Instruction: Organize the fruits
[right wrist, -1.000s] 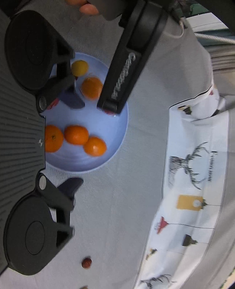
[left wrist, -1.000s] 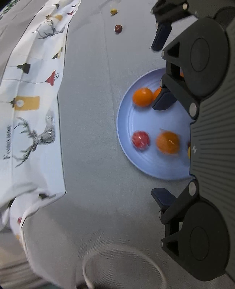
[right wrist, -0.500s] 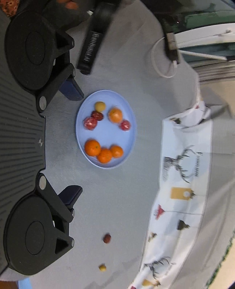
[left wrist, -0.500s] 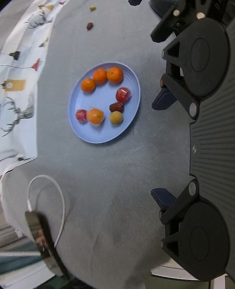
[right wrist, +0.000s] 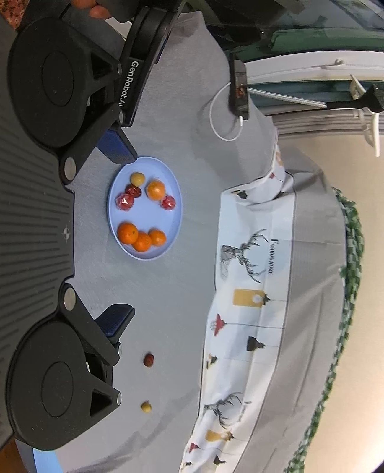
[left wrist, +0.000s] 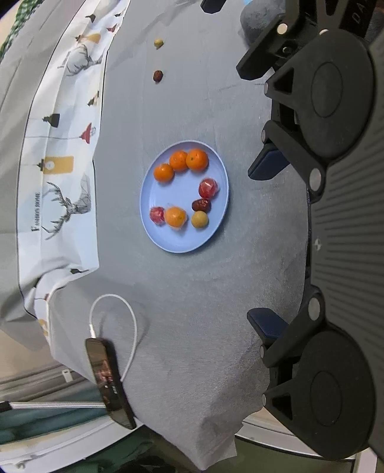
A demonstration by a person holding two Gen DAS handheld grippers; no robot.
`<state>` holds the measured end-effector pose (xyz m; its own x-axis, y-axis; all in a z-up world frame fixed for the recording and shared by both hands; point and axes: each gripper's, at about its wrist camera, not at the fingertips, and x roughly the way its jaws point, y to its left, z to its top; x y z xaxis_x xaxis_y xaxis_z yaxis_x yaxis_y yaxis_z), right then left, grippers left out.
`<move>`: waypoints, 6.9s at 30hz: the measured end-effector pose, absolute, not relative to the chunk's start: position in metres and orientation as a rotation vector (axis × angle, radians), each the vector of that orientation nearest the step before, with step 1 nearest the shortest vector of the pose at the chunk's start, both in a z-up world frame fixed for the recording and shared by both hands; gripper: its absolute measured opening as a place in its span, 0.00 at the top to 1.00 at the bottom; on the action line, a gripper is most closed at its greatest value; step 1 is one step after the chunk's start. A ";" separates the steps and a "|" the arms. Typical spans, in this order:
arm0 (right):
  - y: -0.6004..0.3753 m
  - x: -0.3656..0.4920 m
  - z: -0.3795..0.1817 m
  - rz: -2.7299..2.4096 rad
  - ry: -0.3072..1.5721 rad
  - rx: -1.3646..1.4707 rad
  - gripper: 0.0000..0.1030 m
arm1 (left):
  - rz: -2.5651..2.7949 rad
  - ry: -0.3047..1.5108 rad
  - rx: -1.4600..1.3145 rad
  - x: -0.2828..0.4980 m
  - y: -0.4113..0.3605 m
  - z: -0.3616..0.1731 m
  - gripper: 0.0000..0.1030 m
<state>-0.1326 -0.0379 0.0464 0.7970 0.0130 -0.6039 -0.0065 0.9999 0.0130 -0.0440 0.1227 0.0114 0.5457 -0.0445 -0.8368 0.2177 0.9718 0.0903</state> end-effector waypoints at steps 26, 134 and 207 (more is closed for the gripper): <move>-0.049 -0.142 0.046 0.024 0.618 0.061 0.01 | -0.149 0.976 0.273 -0.050 0.105 0.016 0.07; -0.056 -0.173 0.067 0.036 0.576 0.062 0.76 | -0.336 0.901 0.077 -0.074 0.132 0.059 0.66; -0.038 -0.001 -0.043 0.074 0.911 -0.002 0.02 | -0.277 1.040 0.295 0.084 0.079 -0.053 0.00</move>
<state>-0.0008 -0.0380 -0.0431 0.6106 0.0630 -0.7895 -0.0650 0.9975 0.0293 0.0845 0.0793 -0.0533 0.4785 -0.0846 -0.8740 0.3613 0.9262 0.1081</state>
